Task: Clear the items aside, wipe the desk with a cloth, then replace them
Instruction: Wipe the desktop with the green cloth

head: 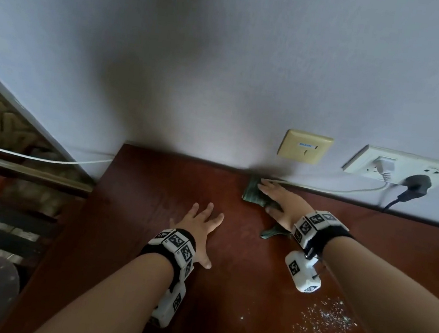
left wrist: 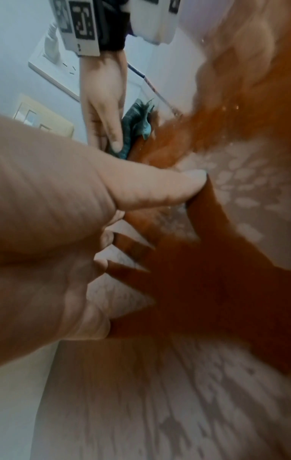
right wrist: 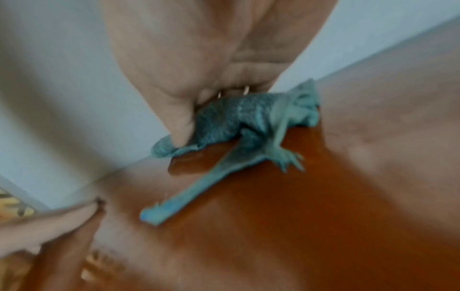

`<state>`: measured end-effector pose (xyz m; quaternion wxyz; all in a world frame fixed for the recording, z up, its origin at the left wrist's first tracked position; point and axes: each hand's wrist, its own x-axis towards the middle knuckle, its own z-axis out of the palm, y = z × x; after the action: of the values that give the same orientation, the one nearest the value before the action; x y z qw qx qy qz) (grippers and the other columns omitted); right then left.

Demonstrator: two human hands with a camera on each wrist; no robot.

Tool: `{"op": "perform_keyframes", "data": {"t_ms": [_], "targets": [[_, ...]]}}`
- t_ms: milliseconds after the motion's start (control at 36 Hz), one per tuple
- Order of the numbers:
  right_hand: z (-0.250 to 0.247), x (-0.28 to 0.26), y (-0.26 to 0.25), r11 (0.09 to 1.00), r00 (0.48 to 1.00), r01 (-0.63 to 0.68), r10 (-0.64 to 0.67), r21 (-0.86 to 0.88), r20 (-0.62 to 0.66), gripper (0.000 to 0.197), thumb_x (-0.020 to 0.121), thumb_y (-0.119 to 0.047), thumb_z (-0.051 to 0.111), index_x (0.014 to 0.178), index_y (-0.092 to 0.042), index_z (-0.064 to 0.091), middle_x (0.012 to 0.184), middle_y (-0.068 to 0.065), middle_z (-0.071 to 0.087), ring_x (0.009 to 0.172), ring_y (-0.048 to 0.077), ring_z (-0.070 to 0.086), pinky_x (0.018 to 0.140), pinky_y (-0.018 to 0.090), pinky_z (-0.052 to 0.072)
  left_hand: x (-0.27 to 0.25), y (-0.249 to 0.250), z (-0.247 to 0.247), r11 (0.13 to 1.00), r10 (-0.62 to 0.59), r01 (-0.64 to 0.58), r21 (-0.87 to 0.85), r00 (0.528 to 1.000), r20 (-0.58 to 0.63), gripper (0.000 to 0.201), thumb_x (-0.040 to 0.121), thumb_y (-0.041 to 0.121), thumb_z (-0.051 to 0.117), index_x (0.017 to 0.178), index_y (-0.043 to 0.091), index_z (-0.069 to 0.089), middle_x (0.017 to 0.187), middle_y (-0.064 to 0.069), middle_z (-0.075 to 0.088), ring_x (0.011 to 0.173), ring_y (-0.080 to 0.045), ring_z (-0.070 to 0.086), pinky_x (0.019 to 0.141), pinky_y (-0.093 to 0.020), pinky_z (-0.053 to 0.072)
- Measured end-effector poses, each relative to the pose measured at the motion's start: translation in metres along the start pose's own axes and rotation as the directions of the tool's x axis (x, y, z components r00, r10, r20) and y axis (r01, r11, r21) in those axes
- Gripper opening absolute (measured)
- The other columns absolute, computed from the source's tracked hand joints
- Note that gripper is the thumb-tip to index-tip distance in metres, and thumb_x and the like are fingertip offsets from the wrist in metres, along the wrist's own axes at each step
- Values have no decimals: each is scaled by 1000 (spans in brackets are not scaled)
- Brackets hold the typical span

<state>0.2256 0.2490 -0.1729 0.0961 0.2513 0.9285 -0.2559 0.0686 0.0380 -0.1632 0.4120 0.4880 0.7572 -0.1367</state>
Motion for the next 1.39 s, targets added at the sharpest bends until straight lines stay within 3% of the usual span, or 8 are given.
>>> {"op": "perform_keyframes", "data": {"t_ms": [139, 500, 944, 1083, 1167, 1250, 1306, 1389], "targets": [[20, -5, 5, 982, 988, 11, 19, -190, 155, 82, 94, -46, 50, 152, -30, -5, 157, -15, -16, 145, 13, -16, 117, 37, -5, 1, 1, -1, 1000, -8, 8, -6, 1000, 29, 123, 77, 39, 83, 154, 44, -13, 158, 14, -34, 147, -23, -29, 112, -74, 8], [18, 24, 6, 986, 993, -22, 41, -166, 113, 73, 95, -52, 42, 150, -38, -4, 157, -19, -12, 146, 14, -12, 117, 39, -5, 2, 3, -2, 1000, -7, 7, -12, 999, 43, 124, 77, 38, 82, 153, 44, -15, 157, 12, -36, 146, -25, -31, 112, -74, 7], [70, -74, -40, 989, 983, 145, -140, -32, 120, 65, 96, -31, 50, 148, -44, 13, 152, -30, -6, 141, 1, -16, 114, 31, -9, 0, 4, 3, 999, -27, 26, -30, 999, -26, 126, 72, 37, 87, 155, 43, -7, 160, 13, -30, 149, -22, -25, 113, -73, 8], [83, -96, -47, 982, 982, 186, -187, 45, 18, 67, 88, -3, 53, 142, -38, 38, 150, -24, 23, 143, 5, 14, 119, 37, 17, -6, 7, 10, 997, -73, 71, -39, 995, -63, 116, 77, 35, 83, 157, 41, -1, 163, 10, -22, 152, -24, -16, 115, -67, 19], [77, -103, -52, 986, 981, 165, -164, 6, 99, 75, 82, -3, 62, 144, -36, 36, 151, -23, 22, 140, 3, 14, 117, 29, 15, -14, 9, 15, 994, -111, 110, -23, 989, -96, 107, 82, 40, 79, 157, 41, 2, 165, 10, -17, 152, -25, -10, 112, -65, 30], [55, -100, -62, 992, 990, 98, -105, 77, 91, 66, 87, 9, 52, 141, -28, 45, 148, -16, 35, 135, 4, 28, 111, 10, 16, -18, 3, 19, 991, -131, 129, -41, 989, -73, 113, 78, 43, 81, 156, 44, -2, 163, 10, -22, 151, -30, -14, 108, -70, 30], [37, -95, -67, 965, 998, -65, 57, 253, 37, 58, 90, 12, 46, 136, -23, 52, 136, -16, 43, 121, 0, 39, 89, -9, 19, -19, -4, 22, 990, -134, 133, -43, 991, -8, 126, 72, 43, 85, 153, 48, -11, 160, 9, -31, 148, -35, -23, 110, -69, 28], [17, -83, -65, 779, 958, -186, 279, 599, -64, 50, 89, 17, 43, 130, -7, 56, 130, 0, 51, 110, 10, 47, 78, -8, 29, -21, -13, 27, 993, -117, 117, 9, 990, 73, 134, 70, 44, 87, 149, 49, -22, 154, 8, -42, 144, -36, -33, 110, -72, 24]]}}
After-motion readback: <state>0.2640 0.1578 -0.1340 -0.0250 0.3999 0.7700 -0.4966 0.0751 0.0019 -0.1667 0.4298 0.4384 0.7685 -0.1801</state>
